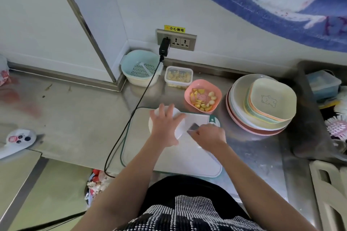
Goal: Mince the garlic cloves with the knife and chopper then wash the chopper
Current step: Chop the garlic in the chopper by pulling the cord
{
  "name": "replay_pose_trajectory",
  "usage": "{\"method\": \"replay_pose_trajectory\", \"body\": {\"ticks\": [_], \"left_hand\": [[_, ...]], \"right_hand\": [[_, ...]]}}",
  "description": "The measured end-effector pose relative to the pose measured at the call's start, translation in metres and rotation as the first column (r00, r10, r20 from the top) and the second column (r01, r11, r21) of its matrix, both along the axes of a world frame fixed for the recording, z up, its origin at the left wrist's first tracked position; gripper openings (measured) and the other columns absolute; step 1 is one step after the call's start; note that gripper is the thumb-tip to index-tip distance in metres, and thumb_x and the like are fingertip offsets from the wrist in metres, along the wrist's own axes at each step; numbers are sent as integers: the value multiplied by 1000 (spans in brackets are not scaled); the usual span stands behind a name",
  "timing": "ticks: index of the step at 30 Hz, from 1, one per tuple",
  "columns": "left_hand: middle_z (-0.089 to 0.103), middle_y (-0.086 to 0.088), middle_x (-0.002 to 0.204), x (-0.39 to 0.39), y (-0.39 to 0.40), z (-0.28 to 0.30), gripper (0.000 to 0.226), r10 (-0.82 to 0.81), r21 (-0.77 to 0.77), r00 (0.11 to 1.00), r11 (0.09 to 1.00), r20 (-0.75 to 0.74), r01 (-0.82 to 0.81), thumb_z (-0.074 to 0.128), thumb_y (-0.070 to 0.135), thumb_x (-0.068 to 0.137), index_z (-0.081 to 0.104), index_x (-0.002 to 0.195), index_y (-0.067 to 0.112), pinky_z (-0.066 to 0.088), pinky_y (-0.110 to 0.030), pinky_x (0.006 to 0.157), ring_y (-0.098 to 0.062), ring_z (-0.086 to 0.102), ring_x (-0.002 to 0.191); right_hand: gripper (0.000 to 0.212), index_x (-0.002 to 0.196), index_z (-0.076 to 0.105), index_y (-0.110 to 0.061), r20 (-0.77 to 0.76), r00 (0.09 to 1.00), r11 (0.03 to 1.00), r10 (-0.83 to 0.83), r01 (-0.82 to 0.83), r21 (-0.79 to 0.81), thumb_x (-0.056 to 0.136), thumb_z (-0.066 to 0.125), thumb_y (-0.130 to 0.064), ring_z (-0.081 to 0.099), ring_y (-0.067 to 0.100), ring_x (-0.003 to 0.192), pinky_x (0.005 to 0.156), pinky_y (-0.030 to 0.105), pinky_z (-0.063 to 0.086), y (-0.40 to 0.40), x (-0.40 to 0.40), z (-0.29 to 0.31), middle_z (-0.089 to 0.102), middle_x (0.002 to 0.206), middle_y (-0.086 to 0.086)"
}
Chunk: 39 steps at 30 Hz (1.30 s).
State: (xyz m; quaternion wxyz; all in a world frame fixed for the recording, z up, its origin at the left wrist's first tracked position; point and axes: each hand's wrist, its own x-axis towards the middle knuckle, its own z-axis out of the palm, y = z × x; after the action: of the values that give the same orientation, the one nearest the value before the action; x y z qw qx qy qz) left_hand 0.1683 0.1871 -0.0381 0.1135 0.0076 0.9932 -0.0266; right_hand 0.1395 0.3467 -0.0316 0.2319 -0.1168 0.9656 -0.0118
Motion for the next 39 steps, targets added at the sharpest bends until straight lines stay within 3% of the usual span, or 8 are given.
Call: {"method": "replay_pose_trajectory", "body": {"ticks": [7,9,12,15,20,27,35,39], "left_hand": [[16,-1,141,-3,-7,3,92,83,57,994,995,72,-87,79,48,50,30,128,47,25,-51,99,-37,15,130],[15,-1,140,-3,1,3,91,33,43,997,998,66,-36,78,47,51,29,129,47,26,-50,99,-36,15,129],[15,-2,143,-2,13,2,87,-28,18,999,999,45,27,74,47,55,28,129,47,26,-50,98,-37,16,129],[17,-3,143,1,11,0,81,9,46,1000,999,17,-9,73,49,58,30,128,48,27,-50,96,-38,18,129],[13,-2,143,2,13,4,92,25,51,998,998,57,-28,79,46,53,27,130,47,24,-52,100,-37,13,131],[15,-2,143,4,13,4,93,3,45,999,999,48,-5,80,45,51,29,129,47,24,-53,101,-37,13,132],[15,-4,146,6,20,5,86,-82,-3,997,997,11,82,77,41,56,30,127,44,22,-55,101,-39,14,133],[10,-4,150,11,22,6,88,-82,-7,996,997,19,82,75,38,60,27,133,45,20,-56,105,-39,8,136]], "right_hand": [[28,72,69,-16,-20,768,763,-640,639,95,84,48,-31,64,28,84,70,28,42,128,12,8,68,86,6],[32,81,72,-15,-9,822,820,-569,568,68,85,46,-34,65,27,86,68,27,43,99,8,7,69,89,7],[34,101,66,-14,9,990,990,-143,143,4,89,43,-35,64,28,94,67,27,40,9,17,1,68,100,7],[34,112,60,-11,-14,998,998,57,-58,-22,91,41,-31,60,27,102,71,29,37,-37,18,12,64,109,8],[37,104,66,-17,-14,966,963,-258,258,74,91,40,-39,63,26,98,76,29,45,44,6,-3,68,106,6],[25,97,69,-10,3,658,651,-753,744,149,79,56,-23,62,27,87,75,30,43,153,12,10,62,88,8],[29,100,62,-16,32,995,993,-90,92,-69,87,44,-36,63,28,97,73,30,42,-5,25,6,68,99,6],[33,97,65,-18,56,970,969,-238,241,-47,89,42,-42,63,26,92,73,28,43,11,13,5,68,100,4]]}}
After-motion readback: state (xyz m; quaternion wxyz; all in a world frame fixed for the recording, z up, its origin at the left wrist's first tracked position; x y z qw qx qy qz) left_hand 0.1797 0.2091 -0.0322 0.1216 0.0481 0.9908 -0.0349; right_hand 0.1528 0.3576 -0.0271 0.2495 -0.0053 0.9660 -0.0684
